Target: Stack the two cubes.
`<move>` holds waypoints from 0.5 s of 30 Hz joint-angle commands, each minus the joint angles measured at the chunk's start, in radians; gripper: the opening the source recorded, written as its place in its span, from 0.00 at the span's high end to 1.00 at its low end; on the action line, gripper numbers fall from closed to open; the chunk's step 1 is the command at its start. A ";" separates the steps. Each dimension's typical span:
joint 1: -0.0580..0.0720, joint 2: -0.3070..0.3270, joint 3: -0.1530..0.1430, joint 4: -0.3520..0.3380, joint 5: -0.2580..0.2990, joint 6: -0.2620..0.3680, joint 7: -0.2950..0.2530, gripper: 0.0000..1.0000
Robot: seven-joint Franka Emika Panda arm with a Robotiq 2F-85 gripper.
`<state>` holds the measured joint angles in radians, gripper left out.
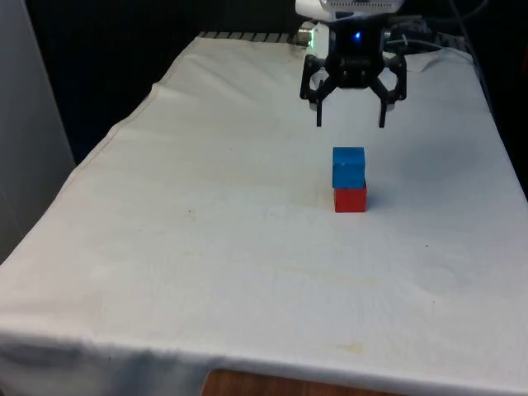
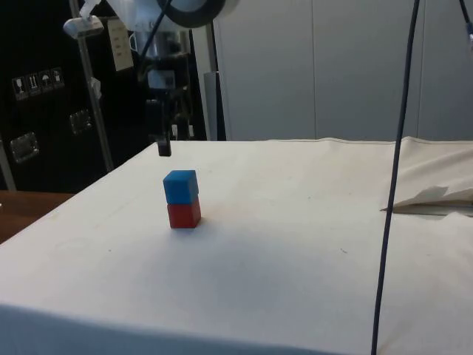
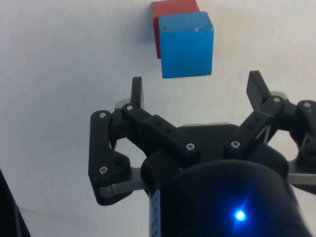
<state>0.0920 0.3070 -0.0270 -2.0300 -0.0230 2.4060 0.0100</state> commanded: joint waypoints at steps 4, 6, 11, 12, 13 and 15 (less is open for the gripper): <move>0.001 -0.017 0.000 0.004 0.000 -0.023 0.000 0.00; 0.001 -0.028 0.000 0.006 0.000 -0.031 0.000 0.00; 0.001 -0.045 0.000 0.012 0.000 -0.049 0.000 0.00; 0.000 -0.041 0.000 0.010 0.000 -0.037 0.000 0.00; 0.001 -0.049 0.000 0.013 0.000 -0.052 0.000 0.00; 0.001 -0.057 0.000 0.016 0.000 -0.060 0.000 0.00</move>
<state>0.0920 0.2520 -0.0270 -2.0160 -0.0230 2.3560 0.0100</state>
